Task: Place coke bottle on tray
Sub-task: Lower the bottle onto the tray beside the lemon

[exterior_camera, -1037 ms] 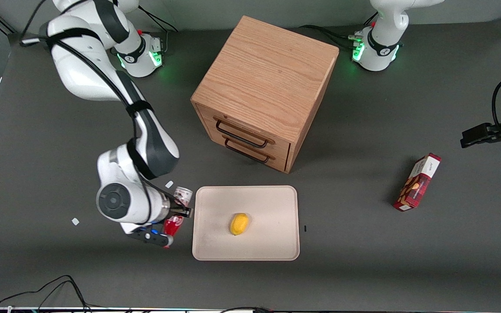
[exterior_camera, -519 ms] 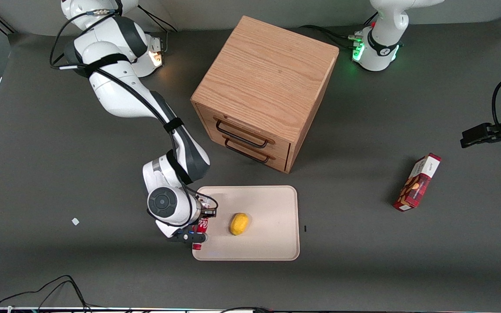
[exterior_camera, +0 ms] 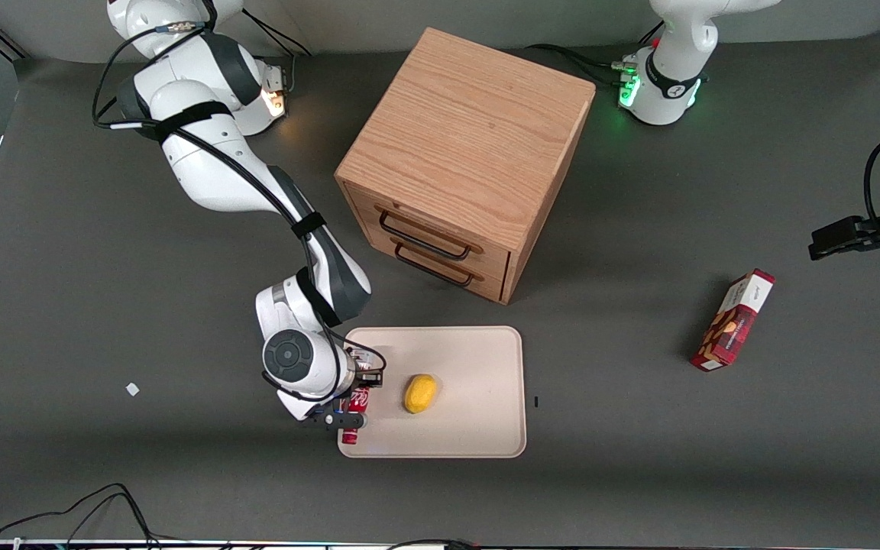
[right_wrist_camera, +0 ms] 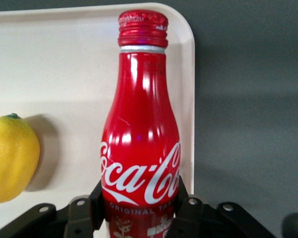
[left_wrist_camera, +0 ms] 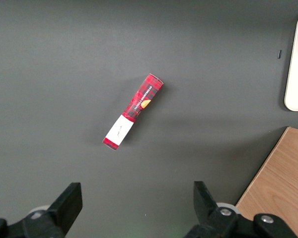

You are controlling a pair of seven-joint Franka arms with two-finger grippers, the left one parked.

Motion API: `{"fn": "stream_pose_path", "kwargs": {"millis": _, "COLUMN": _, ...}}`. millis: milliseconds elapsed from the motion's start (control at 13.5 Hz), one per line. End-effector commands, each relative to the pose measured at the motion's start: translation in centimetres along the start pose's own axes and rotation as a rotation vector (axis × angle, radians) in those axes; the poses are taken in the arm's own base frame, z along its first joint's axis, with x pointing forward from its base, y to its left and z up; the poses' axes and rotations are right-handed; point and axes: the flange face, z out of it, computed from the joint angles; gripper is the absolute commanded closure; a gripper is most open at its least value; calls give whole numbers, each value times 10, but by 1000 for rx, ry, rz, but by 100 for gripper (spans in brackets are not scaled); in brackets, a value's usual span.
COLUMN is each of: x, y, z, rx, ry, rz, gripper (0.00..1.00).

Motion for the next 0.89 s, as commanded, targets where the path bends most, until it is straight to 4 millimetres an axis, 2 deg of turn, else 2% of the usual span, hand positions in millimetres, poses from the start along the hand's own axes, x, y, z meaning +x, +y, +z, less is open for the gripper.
{"fn": "stream_pose_path", "kwargs": {"millis": 0, "x": 5, "y": -5, "z": 1, "rx": -8, "ry": 28, "rz": -15, "gripper": 90}}
{"fn": "stream_pose_path", "kwargs": {"millis": 74, "x": 5, "y": -5, "z": 1, "rx": -8, "ry": 29, "rz": -14, "gripper": 86}}
{"fn": "stream_pose_path", "kwargs": {"millis": 148, "x": 5, "y": -4, "z": 2, "rx": -10, "ry": 27, "rz": -13, "gripper": 51}}
{"fn": "stream_pose_path", "kwargs": {"millis": 222, "x": 5, "y": -4, "z": 1, "rx": -11, "ry": 29, "rz": -12, "gripper": 1}}
{"fn": "stream_pose_path", "kwargs": {"millis": 815, "x": 5, "y": -4, "z": -1, "rx": -12, "ry": 30, "rz": -10, "gripper": 0}}
